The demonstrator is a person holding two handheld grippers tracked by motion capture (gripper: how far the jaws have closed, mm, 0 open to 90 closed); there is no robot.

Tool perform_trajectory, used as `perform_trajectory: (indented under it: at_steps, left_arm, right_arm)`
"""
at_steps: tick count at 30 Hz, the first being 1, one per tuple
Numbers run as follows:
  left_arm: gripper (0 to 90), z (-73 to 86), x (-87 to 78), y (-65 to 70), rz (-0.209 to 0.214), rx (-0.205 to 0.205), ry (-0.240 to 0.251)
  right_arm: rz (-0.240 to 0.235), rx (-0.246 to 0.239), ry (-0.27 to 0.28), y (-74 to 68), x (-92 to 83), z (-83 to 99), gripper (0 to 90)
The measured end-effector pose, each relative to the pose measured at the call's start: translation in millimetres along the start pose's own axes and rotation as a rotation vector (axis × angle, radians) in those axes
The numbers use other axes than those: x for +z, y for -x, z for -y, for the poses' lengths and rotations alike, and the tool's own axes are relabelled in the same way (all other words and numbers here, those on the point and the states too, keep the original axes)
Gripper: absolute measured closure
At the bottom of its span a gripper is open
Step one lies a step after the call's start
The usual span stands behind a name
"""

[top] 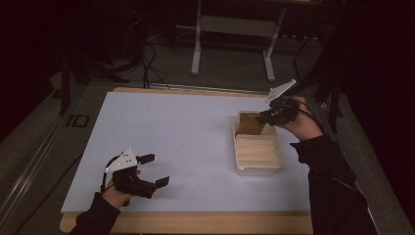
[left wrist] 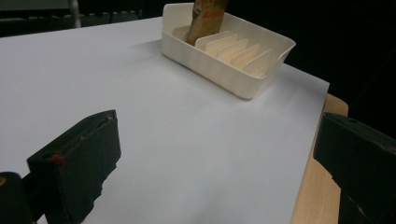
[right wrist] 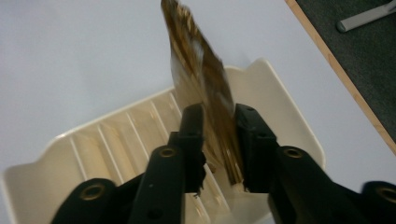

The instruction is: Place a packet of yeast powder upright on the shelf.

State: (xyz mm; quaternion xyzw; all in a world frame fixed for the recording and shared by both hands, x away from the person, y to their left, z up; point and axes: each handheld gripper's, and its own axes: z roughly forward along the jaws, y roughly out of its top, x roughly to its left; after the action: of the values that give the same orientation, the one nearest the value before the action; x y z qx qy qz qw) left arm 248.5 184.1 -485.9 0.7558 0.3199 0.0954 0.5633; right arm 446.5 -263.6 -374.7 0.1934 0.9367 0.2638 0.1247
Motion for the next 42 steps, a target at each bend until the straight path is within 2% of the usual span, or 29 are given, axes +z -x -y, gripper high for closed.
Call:
perform_trajectory:
  at_steps: [5, 7, 8, 13, 14, 16, 23, 25, 27, 29, 30, 32, 35, 42]
  left_arm:
    - [1.4, 0.4, -1.1, 1.6, -0.006, 0.027, 0.016]
    - [1.4, 0.9, -1.4, 2.5, -0.002, 0.039, 0.016]
    - [1.4, 1.2, -1.4, 2.6, 0.001, 0.04, 0.017]
    - [1.5, 2.0, -2.4, 2.6, 0.011, 0.072, 0.055]
    - [1.4, 2.0, -2.4, 2.9, 0.012, 0.082, 0.057]
    - [1.5, 2.2, -2.1, 3.7, 0.012, 0.096, 0.051]
    - [1.5, 4.5, -0.3, 3.8, 0.011, 0.098, 0.035]
    - [1.5, 4.7, -0.6, 3.2, 0.008, 0.097, 0.037]
    - [1.5, 4.9, -1.3, 3.6, 0.006, 0.094, 0.041]
    - [1.5, 5.1, -1.8, 3.9, 0.004, 0.098, 0.042]
    - [1.5, 5.3, -1.8, 4.2, 0.005, 0.097, 0.042]
    - [1.5, 5.8, -1.4, 4.3, 0.006, 0.098, 0.038]
    - [1.5, 6.1, -1.1, 4.5, 0.009, 0.099, 0.038]
    - [1.5, 5.8, -2.3, 5.3, 0.01, 0.101, 0.046]
  right_arm:
    - [0.015, 0.022, 0.013, -5.5, -8.4, -6.4, 62.6]
    - [0.027, 0.038, 0.046, -7.2, -12.5, -7.3, 59.6]
    - [0.018, 0.047, 0.062, -7.8, -14.9, -7.7, 59.2]
    - [0.054, 0.08, 0.111, -13.1, -25.8, -10.0, 53.1]
    - [0.049, 0.088, 0.13, -14.2, -28.1, -9.8, 50.7]
    - [0.065, 0.12, 0.158, -17.5, -31.7, -9.3, 47.5]
    - [0.118, 0.177, 0.231, -37.2, -36.9, -4.4, 25.1]
    - [0.135, 0.197, 0.245, -44.1, -35.7, -2.3, 16.1]
    - [0.128, 0.194, 0.25, -50.7, -35.1, 0.1, 13.4]
    - [0.113, 0.205, 0.28, -57.1, -36.6, 2.5, 10.0]
    - [0.094, 0.199, 0.296, -61.1, -37.2, 3.4, 10.0]
    - [0.094, 0.201, 0.305, -69.6, -37.9, 4.5, 10.1]
    - [0.05, 0.235, 0.329, -79.9, -37.4, 5.6, 10.1]
    - [0.055, 0.248, 0.387, -105.8, -36.4, 11.0, 10.2]
